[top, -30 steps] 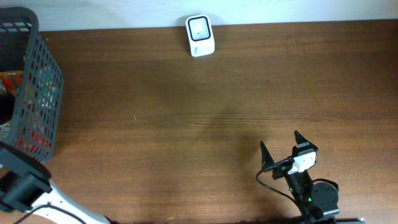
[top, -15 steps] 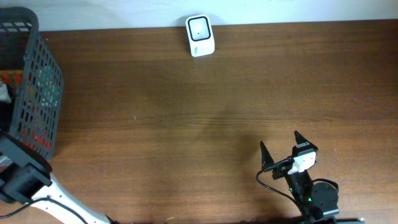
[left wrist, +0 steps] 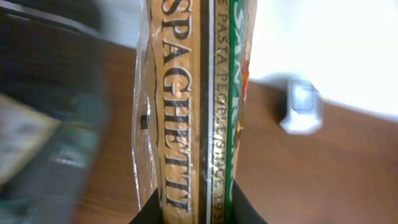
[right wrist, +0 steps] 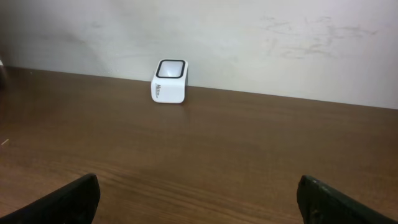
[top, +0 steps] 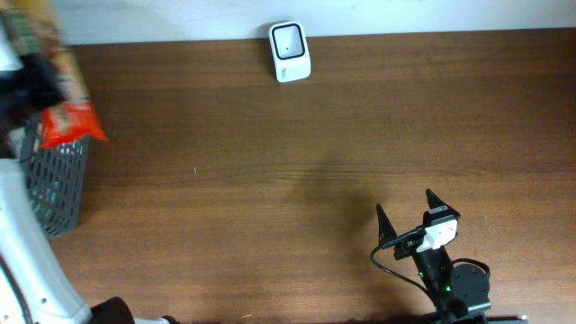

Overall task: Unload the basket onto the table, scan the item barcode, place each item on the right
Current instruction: 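Carry the spaghetti pack to table centre and release it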

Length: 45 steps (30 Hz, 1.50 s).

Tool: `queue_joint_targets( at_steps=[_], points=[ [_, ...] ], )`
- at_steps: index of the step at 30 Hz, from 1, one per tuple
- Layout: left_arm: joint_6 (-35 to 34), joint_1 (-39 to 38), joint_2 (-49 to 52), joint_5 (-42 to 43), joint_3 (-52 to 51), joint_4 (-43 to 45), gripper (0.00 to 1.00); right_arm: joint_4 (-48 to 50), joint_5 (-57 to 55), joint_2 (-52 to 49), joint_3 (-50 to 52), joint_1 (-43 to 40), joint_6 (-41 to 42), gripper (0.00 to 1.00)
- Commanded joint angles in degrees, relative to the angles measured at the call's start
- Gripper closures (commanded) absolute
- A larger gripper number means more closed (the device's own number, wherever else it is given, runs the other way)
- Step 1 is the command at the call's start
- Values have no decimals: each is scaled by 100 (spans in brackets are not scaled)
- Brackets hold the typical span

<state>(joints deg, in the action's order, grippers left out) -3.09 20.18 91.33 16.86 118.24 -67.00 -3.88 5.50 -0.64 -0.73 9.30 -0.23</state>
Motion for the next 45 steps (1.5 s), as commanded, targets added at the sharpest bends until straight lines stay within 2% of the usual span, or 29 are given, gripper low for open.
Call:
queue_joint_targets(
  at_steps=[1,3,6,9,15,21,24,25,26,27,28,29,31,32,33,35,37,38,41,45],
  points=[
    [-20,-1445,-212,-470,-184,-437,100,-11,28,33,42,-33,4,1],
    [-214,-2339,17,-1060,-841,-682,100,-11,28,35,42,-33,4,1],
    [-887,-2957,157,-1462,-1895,-452,100,-11,28,33,42,-33,4,1],
    [-1377,-3274,157,-1478,-3121,317,100,-11,28,33,42,-33,4,1],
    [-2118,-4061,157,-1475,-4881,1926,100,-11,28,33,42,-33,4,1],
    [-3018,-5705,664,-1475,-5294,3963,100,-11,28,33,42,-33,4,1],
    [-3364,-6133,1008,-1478,-5294,4592,100,-11,28,33,42,-33,4,1],
    [-3359,-6194,1040,-1482,-5294,4686,83,-11,28,33,42,-33,4,1],
    [-3357,-6194,1043,-1478,-5294,4699,57,-11,28,33,42,-33,4,1],
    [-3355,-6194,1043,-1478,-5294,4690,42,-11,28,33,42,-33,4,1],
    [-3353,-6194,1038,-1475,-5294,4682,32,-11,28,33,42,-33,4,1],
    [-3032,-6168,975,-1478,-5263,4662,23,-11,28,33,42,-33,4,1],
    [-2420,-5976,697,-1550,-5034,4315,14,-11,28,33,42,-33,4,1],
    [-2037,-5768,457,-1565,-4848,4019,12,-11,28,33,42,-33,4,1],
    [-1508,-5469,133,-1563,-4586,3622,9,-11,28,33,42,-33,4,1],
    [-870,-4837,-463,-1565,-4030,3001,3,-11,28,33,42,-33,4,1],
    [-136,-3991,-994,-1657,-3303,2671,0,-11,28,33,42,-33,4,1],
    [-109,-3670,-1123,-1834,-3029,2588,0,-11,28,33,42,-33,4,1],
    [-109,-2041,-1423,-2426,-1945,2557,1,-11,28,33,42,-33,4,1],
    [-116,-203,-1432,-2573,-1650,2599,1,-11,28,33,42,-33,4,1]
  ],
)
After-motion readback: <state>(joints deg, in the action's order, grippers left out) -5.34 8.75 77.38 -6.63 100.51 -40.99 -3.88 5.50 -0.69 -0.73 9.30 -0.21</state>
